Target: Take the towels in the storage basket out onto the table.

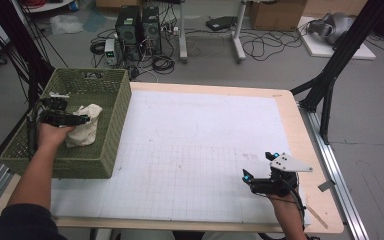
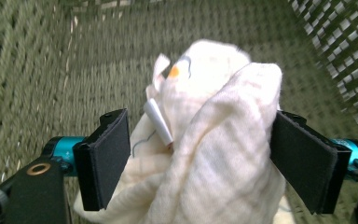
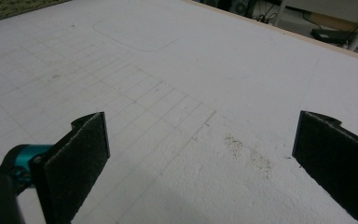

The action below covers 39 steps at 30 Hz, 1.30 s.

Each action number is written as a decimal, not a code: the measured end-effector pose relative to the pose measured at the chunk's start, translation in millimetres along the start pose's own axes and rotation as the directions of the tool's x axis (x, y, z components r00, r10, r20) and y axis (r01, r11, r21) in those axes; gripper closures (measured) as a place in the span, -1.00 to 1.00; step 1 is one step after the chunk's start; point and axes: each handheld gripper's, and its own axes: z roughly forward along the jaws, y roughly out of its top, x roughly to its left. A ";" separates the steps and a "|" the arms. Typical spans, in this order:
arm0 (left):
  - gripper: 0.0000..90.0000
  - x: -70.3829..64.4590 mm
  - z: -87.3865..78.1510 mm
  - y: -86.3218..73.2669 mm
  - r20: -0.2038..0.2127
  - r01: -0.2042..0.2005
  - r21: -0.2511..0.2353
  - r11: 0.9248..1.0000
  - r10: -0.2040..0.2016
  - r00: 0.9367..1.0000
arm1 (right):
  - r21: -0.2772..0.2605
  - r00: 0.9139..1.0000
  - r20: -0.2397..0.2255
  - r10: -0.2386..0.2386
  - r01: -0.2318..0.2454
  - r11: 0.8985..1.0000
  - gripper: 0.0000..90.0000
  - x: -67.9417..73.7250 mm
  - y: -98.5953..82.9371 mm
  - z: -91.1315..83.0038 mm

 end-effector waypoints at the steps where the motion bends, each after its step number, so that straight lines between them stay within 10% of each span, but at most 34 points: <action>1: -0.52 -0.2 1.6 -0.9 -0.001 -0.011 0.011 1.000 0.011 1.000 | -0.001 1.000 0.000 -0.002 0.002 1.000 -0.94 -0.3 -0.1 -0.3; 12: -0.48 -1.6 23.3 -14.1 0.043 -0.064 0.171 0.983 0.058 0.997 | 0.003 1.000 -0.017 0.001 -0.001 1.000 -0.94 1.8 -0.7 2.1; 19: 0.36 -2.2 17.7 -12.6 0.105 -0.095 0.168 0.981 0.078 0.991 | 0.015 1.000 -0.023 0.014 -0.013 1.000 -0.94 0.0 -2.4 3.8; 30: 0.52 7.8 -9.8 -1.3 0.100 0.017 0.006 1.000 -0.018 0.995 | 0.006 0.999 -0.028 0.021 -0.021 1.000 -0.93 0.5 -1.6 -1.2; 39: 0.54 18.3 -46.2 3.4 0.145 0.075 -0.210 0.975 -0.044 0.988 | -0.001 0.999 -0.028 0.017 -0.017 1.000 -0.94 1.1 -0.2 -2.1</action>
